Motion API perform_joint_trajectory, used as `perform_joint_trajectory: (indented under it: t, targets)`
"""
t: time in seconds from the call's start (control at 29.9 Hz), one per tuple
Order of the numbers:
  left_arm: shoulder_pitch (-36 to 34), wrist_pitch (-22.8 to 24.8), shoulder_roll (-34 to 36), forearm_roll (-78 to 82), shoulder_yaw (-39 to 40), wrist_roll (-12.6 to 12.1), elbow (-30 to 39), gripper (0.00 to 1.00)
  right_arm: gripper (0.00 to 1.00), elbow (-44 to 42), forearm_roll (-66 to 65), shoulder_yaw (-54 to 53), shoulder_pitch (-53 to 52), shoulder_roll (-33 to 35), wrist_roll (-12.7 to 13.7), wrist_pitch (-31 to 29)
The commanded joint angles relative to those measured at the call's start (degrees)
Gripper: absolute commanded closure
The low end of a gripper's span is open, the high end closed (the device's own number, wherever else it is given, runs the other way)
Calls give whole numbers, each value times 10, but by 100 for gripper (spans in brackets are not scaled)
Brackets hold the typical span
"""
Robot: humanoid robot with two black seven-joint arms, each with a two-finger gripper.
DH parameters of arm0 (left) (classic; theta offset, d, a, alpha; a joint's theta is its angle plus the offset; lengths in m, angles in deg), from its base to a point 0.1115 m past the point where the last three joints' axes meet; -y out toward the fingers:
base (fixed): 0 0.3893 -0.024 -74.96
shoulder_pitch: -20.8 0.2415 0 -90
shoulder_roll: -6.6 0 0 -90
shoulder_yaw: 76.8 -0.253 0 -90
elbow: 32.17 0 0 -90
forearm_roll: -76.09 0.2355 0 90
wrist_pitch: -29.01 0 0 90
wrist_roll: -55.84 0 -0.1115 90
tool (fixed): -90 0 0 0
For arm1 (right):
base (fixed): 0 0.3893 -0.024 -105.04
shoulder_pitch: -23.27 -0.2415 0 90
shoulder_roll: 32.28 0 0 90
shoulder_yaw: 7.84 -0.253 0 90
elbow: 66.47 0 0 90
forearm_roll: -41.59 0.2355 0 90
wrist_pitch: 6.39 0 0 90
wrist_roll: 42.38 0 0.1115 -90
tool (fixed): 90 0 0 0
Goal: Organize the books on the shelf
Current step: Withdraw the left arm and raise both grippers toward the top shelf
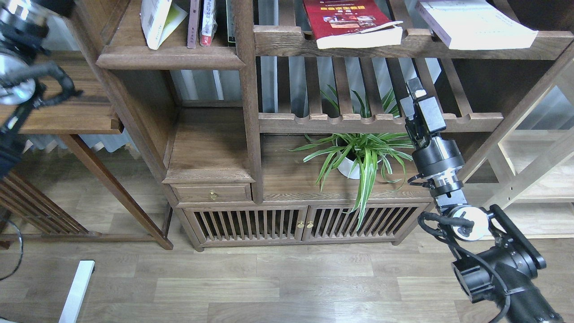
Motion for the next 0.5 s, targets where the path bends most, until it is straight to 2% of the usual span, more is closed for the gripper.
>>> perform_joint_trajectory:
  t: [0.0, 0.17, 0.47]
  targets:
    - [36, 0, -21, 1, -3, -6, 39, 1, 1, 1, 0, 2, -11, -7, -1, 0]
    - [87, 0, -69, 12, -9, -13, 66, 1, 1, 1, 1, 0, -18, -13, -1, 5]
    - [183, 0, -138, 61, -10, -14, 65, 1, 1, 1, 7, -1, -67, -14, -2, 80]
